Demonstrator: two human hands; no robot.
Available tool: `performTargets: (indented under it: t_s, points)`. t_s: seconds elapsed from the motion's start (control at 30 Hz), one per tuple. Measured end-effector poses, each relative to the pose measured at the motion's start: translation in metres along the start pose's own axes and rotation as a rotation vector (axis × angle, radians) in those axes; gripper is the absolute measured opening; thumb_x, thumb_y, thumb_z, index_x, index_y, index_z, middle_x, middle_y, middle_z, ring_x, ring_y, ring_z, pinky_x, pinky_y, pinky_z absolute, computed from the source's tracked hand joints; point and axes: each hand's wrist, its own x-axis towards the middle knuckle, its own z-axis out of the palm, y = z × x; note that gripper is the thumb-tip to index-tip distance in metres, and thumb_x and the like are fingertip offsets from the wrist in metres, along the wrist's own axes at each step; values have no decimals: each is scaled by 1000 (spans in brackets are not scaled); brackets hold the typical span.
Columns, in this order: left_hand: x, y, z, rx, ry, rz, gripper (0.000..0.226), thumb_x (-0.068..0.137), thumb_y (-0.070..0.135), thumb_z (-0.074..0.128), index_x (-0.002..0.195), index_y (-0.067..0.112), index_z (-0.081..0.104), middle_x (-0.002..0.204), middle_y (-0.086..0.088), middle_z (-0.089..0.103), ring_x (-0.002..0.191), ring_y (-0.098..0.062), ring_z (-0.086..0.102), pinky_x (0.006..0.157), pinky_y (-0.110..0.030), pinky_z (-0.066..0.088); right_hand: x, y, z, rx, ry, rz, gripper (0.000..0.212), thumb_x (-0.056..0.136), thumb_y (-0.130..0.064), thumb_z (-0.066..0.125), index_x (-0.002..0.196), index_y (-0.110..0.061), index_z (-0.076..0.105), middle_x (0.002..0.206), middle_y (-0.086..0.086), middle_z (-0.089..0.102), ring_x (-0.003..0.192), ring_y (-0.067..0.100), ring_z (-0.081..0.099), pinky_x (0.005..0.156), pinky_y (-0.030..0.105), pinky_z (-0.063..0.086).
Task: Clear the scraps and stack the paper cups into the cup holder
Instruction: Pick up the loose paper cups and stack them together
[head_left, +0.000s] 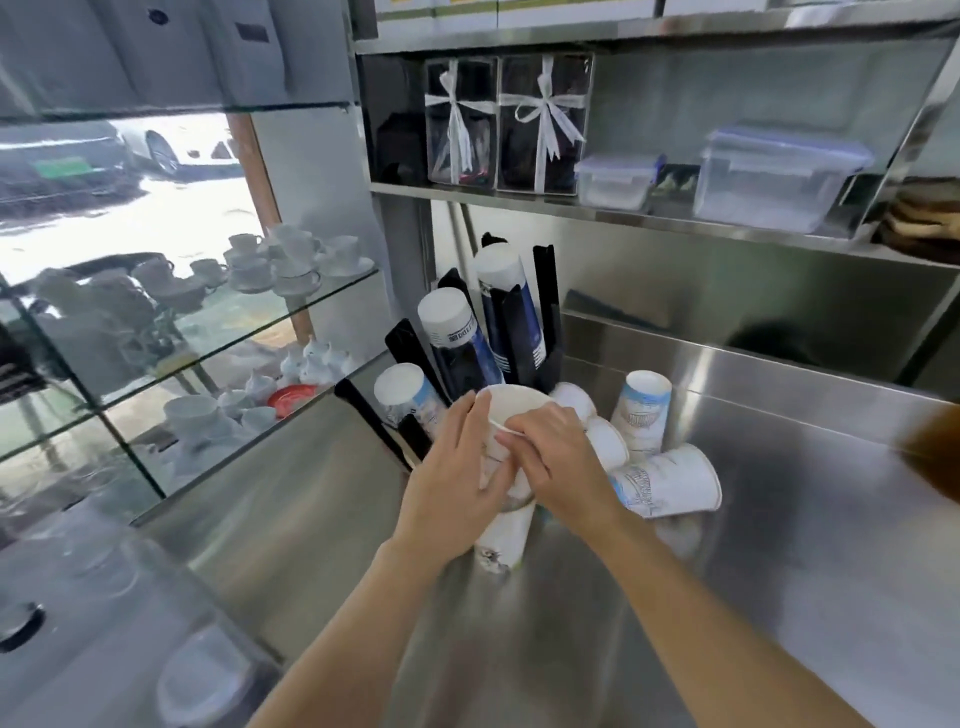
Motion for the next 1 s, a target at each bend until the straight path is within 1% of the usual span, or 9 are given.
performTargets:
  t_s: [0.13,0.23,0.3,0.43,0.57,0.67,0.77,0.83,1.0]
  points:
    - [-31,-26,17,103,-204,-44,60,86,38,44,137,7,38,145,-7,41,134,-21,38,105,-22,29,-27,11,18,-170,-482,28,47,92,-37,25,74,-6,55,71,12,62,74,29,51,80,37,36]
    - [-42,-34,21,115,-184,-45,57,79,37,42,125,6,52,131,-11,56,123,-25,52,101,-32,39,-32,7,22,-239,-547,-14,53,89,-40,18,77,-7,56,75,14,64,77,30,54,84,42,36]
    - [-41,-35,21,135,-168,-14,54,75,36,44,119,8,57,124,-9,62,117,-27,56,102,-36,41,-30,6,23,-249,-554,-27,47,91,-39,24,79,-9,58,79,10,65,81,27,54,87,41,37]
    - [-33,-28,14,163,-128,90,50,72,37,50,117,15,59,119,-3,64,122,-18,46,107,-32,24,-29,6,9,-223,-431,2,49,85,-53,29,87,-15,59,85,-2,63,88,15,51,85,28,27]
    - [-19,-5,13,115,8,157,43,78,35,54,116,13,58,117,-2,65,116,-19,53,102,-29,31,-28,12,-14,-139,-178,74,38,85,-46,39,92,-16,60,90,-2,64,87,17,53,80,28,32]
    - [-3,23,27,58,29,199,41,81,31,53,117,12,57,117,-3,64,114,-18,51,100,-26,31,-33,29,-35,-115,-12,279,40,84,-46,42,99,-13,60,97,2,64,90,19,54,81,33,39]
    - [8,44,55,3,-67,175,48,81,31,49,125,13,51,126,-6,59,120,-22,51,102,-36,39,-45,55,-53,-136,67,499,37,87,-35,56,114,-11,54,114,8,60,102,26,55,87,39,42]
    - [13,55,75,-6,-179,130,56,83,33,45,135,13,39,139,-8,48,130,-25,42,108,-40,35,-56,72,-64,-150,79,627,45,86,-29,60,125,-10,48,124,11,55,111,28,51,93,39,39]
    - [17,68,121,54,-462,19,66,90,33,47,145,16,15,153,-7,24,139,-26,24,113,-38,21,-87,106,-74,-126,8,883,65,79,-41,61,135,-21,34,136,3,47,125,26,43,95,42,36]
